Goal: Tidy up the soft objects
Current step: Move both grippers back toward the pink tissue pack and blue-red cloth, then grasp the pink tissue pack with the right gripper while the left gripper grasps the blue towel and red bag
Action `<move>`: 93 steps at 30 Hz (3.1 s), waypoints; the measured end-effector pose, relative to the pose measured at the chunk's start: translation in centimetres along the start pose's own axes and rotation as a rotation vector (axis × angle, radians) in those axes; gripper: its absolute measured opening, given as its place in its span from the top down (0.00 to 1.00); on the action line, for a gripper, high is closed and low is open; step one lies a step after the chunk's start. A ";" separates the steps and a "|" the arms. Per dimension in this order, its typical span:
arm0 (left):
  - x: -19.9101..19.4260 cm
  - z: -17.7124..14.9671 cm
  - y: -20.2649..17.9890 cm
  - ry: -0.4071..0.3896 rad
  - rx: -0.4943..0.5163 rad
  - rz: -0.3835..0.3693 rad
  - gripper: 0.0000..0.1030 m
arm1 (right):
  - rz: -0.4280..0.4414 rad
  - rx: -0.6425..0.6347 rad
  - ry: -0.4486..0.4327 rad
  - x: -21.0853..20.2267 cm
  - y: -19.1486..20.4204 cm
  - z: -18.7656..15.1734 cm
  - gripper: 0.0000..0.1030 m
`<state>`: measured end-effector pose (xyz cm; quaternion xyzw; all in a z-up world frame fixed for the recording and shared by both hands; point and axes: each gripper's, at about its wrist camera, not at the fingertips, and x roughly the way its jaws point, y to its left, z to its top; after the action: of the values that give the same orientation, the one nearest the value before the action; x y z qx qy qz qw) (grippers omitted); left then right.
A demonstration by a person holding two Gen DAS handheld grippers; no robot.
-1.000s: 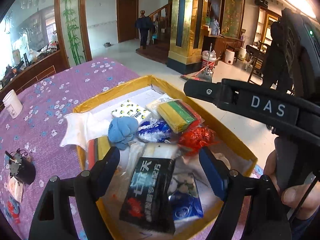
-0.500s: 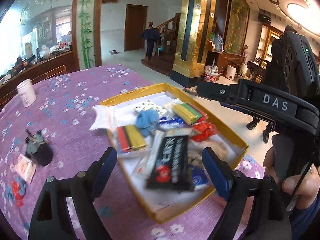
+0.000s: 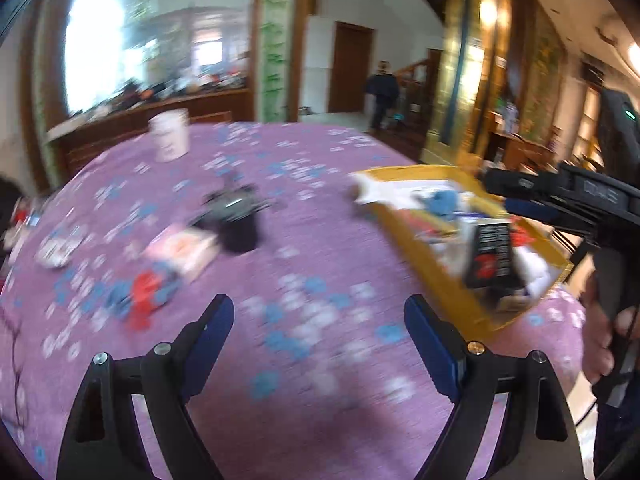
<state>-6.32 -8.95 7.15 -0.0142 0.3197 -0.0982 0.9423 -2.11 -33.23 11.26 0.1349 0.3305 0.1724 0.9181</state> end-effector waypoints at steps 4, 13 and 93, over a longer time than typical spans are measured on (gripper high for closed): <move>0.1 -1.2 5.6 0.022 -0.130 0.068 0.16 | 0.031 -0.047 0.050 1.9 2.7 -1.7 0.26; 2.2 -2.5 15.4 0.125 -0.473 0.068 0.16 | 0.072 -0.126 0.122 4.9 6.0 -3.1 0.25; 5.2 -1.9 5.7 0.223 0.028 0.120 0.16 | 0.127 -0.458 0.386 15.6 9.7 -5.5 0.43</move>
<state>-2.47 -4.31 2.02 0.0290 0.4212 -0.0471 0.9053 3.38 -17.37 1.92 -0.0906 0.4425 0.3218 0.8322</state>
